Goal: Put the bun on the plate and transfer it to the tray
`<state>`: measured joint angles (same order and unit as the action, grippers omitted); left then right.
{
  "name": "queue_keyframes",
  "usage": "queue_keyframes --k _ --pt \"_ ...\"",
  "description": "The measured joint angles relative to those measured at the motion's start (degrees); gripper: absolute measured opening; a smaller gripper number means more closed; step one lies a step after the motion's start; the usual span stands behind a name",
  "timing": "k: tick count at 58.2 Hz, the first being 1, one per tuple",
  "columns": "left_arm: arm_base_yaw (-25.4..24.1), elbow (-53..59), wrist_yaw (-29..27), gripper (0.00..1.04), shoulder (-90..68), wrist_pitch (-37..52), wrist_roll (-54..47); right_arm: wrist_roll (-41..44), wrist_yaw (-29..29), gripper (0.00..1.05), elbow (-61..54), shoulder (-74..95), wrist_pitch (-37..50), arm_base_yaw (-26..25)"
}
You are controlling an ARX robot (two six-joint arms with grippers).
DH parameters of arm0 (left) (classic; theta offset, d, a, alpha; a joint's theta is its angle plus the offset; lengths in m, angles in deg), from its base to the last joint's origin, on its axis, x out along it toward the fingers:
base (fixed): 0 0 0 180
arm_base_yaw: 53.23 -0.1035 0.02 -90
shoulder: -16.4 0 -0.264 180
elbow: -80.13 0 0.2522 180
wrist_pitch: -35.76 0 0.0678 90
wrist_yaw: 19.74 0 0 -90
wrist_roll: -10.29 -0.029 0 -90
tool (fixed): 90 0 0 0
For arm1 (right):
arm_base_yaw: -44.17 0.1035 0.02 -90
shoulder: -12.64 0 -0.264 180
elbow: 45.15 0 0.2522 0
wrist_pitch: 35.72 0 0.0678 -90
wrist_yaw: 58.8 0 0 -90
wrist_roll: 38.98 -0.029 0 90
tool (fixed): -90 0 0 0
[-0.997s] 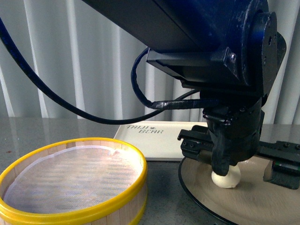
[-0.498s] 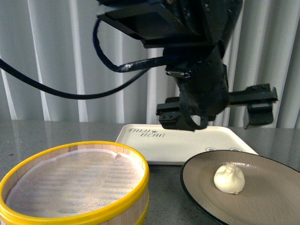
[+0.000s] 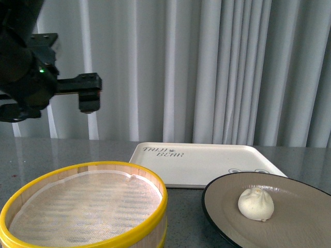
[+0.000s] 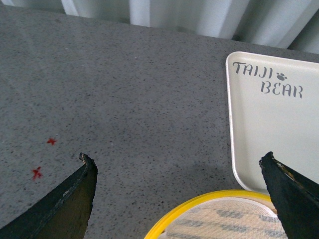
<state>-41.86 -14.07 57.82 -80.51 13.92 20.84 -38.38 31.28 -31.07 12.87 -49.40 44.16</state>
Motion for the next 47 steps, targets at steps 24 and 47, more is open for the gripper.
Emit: queue_keyframes --k 24,47 --pt "-2.54 34.56 3.67 0.47 14.49 46.27 -9.29 0.00 0.00 0.96 0.00 0.00 0.00 0.00" --pt "-6.80 60.19 7.72 0.04 29.83 54.60 -10.12 0.00 0.00 0.96 0.00 0.00 0.00 0.00"
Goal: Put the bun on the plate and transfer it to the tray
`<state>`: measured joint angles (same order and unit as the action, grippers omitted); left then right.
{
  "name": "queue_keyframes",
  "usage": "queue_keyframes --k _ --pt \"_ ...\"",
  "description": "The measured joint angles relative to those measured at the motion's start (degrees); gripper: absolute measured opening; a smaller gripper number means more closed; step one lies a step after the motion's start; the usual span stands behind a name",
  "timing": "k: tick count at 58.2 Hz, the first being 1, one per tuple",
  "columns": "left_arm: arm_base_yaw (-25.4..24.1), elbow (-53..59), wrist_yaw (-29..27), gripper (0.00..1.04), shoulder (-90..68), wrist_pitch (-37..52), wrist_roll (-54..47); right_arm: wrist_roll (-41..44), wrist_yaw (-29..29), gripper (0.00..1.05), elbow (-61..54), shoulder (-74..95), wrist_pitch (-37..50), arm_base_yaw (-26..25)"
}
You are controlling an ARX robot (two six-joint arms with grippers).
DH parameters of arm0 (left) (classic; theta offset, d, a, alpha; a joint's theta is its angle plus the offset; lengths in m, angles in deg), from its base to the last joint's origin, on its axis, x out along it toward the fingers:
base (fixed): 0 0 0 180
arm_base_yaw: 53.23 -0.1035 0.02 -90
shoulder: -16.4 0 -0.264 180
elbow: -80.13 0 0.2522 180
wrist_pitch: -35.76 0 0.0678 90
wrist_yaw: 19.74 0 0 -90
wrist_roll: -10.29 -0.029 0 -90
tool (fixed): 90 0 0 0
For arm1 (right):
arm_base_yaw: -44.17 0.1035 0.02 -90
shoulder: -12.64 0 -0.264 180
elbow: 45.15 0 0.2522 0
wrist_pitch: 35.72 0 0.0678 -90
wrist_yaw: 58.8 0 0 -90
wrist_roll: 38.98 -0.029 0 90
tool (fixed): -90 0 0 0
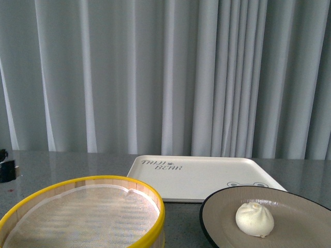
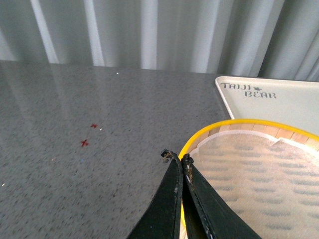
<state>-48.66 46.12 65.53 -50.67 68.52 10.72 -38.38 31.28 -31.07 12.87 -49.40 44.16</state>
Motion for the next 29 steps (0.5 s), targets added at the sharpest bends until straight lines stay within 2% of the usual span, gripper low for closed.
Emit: queue_keyframes --k 6,10,17,29 --pt "-0.72 4.37 0.90 0.04 3.87 0.04 0.00 0.00 0.00 0.96 0.00 0.00 0.00 0.00" --pt "-2.91 6.82 4.37 0.04 6.49 0.02 -0.04 0.00 0.00 0.96 0.00 0.00 0.00 0.00" --pt "-4.52 9.84 4.35 0.04 10.75 -0.87 -0.02 0.00 0.00 0.96 0.00 0.00 0.00 0.00" --pt "-4.52 14.29 4.70 0.04 19.04 -4.87 -0.04 0.00 0.00 0.96 0.00 0.00 0.00 0.00"
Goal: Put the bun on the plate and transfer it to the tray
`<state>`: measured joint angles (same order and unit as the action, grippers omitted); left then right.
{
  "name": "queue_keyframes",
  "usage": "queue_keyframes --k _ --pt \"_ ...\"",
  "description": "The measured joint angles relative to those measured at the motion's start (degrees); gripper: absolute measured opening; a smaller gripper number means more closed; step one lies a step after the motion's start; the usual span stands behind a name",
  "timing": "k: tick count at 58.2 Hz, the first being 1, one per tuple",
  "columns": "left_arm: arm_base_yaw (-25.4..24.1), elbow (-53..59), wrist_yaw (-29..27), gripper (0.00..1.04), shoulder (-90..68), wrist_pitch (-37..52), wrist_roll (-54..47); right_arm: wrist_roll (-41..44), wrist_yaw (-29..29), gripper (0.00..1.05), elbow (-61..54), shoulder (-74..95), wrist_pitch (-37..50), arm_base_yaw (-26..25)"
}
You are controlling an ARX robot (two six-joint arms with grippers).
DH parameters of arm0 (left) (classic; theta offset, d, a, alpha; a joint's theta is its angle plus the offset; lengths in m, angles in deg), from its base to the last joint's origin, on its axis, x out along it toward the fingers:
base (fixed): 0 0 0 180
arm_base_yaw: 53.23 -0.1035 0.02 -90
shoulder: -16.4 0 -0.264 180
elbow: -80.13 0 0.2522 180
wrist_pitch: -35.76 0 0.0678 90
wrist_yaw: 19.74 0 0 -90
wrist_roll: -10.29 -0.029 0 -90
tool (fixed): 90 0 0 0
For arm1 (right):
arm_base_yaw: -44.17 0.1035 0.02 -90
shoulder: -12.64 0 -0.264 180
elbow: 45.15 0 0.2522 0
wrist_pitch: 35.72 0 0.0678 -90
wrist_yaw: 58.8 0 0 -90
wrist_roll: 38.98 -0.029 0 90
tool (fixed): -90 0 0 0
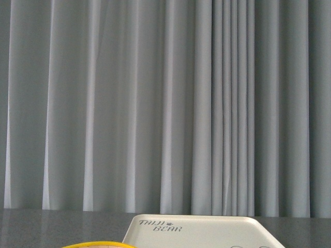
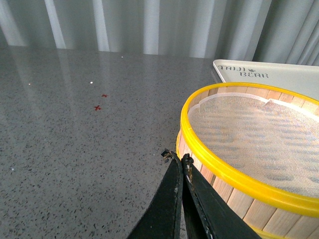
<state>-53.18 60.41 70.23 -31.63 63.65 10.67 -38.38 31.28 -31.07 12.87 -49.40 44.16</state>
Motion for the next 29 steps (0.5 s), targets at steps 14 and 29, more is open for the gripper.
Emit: queue_keyframes --k 14,29 --pt "0.00 3.28 0.02 0.04 7.76 -4.46 0.00 0.00 0.00 0.96 0.00 0.00 0.00 0.00" --pt "0.00 4.46 0.00 0.04 16.37 -10.40 -0.04 0.00 0.00 0.96 0.00 0.00 -0.02 0.00"
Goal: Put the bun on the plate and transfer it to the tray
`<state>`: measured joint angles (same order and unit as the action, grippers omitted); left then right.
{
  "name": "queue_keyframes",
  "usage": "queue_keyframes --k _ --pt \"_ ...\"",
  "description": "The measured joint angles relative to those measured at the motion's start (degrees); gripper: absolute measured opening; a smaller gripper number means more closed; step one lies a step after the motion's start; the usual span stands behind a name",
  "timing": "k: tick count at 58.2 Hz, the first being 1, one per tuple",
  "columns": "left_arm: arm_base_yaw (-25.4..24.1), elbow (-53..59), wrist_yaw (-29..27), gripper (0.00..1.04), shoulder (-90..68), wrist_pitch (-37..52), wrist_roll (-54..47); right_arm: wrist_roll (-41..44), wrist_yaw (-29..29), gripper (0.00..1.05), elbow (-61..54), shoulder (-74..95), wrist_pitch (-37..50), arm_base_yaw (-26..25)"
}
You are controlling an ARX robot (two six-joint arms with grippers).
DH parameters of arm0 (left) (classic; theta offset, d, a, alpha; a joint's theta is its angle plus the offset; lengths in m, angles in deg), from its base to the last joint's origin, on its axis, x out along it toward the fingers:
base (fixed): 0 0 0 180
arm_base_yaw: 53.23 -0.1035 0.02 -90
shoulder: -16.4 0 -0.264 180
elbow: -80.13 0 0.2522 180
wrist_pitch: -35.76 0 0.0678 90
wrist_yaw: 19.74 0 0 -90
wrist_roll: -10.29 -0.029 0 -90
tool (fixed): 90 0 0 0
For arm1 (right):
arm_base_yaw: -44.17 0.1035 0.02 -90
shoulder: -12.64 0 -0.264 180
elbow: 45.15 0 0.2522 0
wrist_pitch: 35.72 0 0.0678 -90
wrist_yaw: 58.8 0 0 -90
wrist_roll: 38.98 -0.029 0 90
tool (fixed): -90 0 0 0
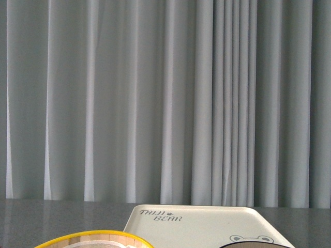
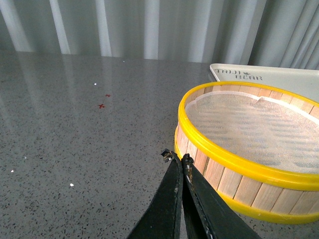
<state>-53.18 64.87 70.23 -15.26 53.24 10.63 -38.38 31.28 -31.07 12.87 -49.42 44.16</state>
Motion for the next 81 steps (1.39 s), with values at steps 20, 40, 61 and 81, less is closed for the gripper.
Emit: queue_keyframes --k 20,40,61,81 --pt "0.00 0.00 -0.02 0.04 10.99 -10.43 0.00 0.00 0.00 0.96 0.00 0.00 0.00 0.00" --pt "0.00 0.00 0.00 0.04 18.53 -17.90 0.00 0.00 0.00 0.96 0.00 0.00 0.00 0.00" --pt "0.00 0.00 0.04 0.04 31.26 -30.91 -0.07 0.00 0.00 0.96 0.00 0.00 0.00 0.00" --pt "0.00 0.00 0.02 0.27 31.45 -31.21 -0.07 0.00 0.00 0.96 0.00 0.00 0.00 0.00"
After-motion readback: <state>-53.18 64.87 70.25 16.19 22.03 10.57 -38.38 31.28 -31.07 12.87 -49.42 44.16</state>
